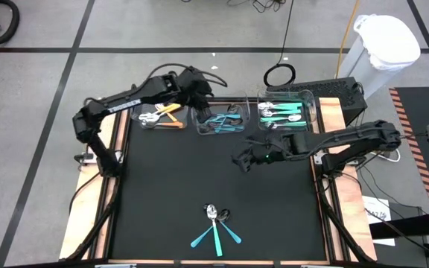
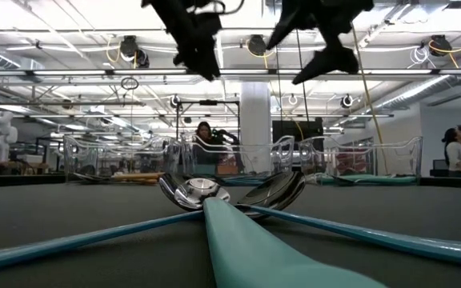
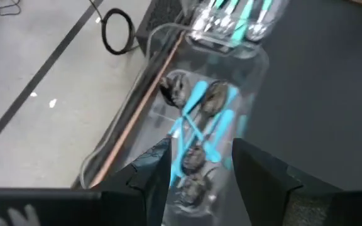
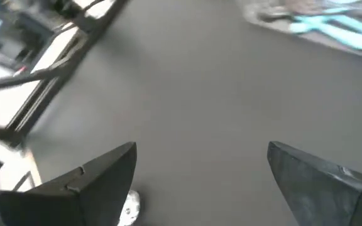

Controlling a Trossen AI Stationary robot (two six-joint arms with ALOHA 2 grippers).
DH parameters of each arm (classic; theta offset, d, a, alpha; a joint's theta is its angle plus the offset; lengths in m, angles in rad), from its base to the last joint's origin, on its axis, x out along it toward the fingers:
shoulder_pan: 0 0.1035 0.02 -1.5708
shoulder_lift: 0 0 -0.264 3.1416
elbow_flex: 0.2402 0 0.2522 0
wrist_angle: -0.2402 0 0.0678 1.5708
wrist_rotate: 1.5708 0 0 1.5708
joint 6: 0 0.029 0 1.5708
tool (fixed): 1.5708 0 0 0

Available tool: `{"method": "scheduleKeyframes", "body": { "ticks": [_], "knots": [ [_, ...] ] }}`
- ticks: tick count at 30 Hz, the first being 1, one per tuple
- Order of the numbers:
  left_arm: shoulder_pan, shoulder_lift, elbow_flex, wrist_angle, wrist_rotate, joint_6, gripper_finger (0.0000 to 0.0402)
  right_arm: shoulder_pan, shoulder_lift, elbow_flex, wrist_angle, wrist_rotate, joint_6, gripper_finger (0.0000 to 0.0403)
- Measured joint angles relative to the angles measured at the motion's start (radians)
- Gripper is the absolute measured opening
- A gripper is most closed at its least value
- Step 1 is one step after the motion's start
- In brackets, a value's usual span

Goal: Sort silverware by color (type)
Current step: Put the light blue spoon into the middle transparent bin

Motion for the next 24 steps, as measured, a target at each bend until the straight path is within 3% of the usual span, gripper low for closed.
{"method": "scheduleKeyframes", "body": {
  "ticks": [4, 11, 24],
  "knots": [
    [-0.043, -0.075, 0.000, -0.074, 0.000, -0.057, 0.0171, 0.028, 0.055, 0.000, 0.114, -0.048, -0.069, 0.0352],
    [-0.164, -0.167, 0.000, -0.184, -0.083, -0.216, 0.0171, 0.065, 0.122, 0.000, 0.123, -0.092, -0.087, 0.0352],
    [-0.493, -0.191, -0.031, -0.435, -0.241, -0.649, 0.0171, 0.133, 0.256, 0.000, 0.222, -0.232, -0.082, 0.0352]
  ]
}}
